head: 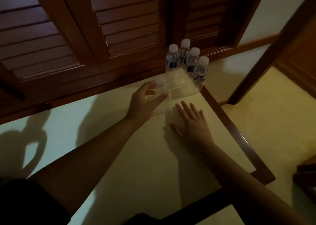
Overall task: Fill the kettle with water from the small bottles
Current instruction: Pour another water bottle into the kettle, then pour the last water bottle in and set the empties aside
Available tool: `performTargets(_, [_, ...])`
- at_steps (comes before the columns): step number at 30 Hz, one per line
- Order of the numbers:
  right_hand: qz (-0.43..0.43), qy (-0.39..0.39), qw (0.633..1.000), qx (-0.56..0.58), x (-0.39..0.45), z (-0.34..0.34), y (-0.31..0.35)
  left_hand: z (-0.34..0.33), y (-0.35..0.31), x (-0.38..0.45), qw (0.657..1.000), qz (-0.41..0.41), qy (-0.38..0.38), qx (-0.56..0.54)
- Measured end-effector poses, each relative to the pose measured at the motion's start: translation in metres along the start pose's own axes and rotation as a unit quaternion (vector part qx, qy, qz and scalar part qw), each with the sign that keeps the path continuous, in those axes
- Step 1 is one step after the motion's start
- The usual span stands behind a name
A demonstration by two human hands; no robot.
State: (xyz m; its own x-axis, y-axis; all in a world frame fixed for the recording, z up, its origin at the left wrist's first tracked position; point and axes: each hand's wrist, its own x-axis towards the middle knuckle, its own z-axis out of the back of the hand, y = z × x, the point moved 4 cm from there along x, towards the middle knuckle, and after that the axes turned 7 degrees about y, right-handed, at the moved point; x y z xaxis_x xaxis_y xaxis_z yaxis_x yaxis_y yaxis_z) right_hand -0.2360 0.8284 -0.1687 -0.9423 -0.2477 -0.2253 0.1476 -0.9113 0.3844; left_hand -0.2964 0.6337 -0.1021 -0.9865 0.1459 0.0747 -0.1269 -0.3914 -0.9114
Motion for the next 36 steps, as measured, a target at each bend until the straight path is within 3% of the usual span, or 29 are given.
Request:
performTargets(10, [-0.012, -0.009, 1.0, -0.021, 0.014, -0.006, -0.006, -0.047, 0.01, 0.075, 0.999, -0.015, -0.039, -0.003])
performTargets(26, [-0.018, -0.026, 0.999, -0.027, 0.014, -0.008, -0.005, -0.07, 0.045, 0.103, 0.985, 0.069, -0.096, -0.126])
performTargets(32, [-0.013, -0.023, 0.999, -0.019, 0.013, -0.006, -0.006, -0.073, 0.052, 0.099, 0.981, 0.1, -0.076, -0.145])
performTargets(36, [-0.013, -0.026, 1.0, -0.012, 0.01, -0.004, -0.005, -0.051, 0.048, 0.075, 0.988, 0.091, -0.077, -0.094])
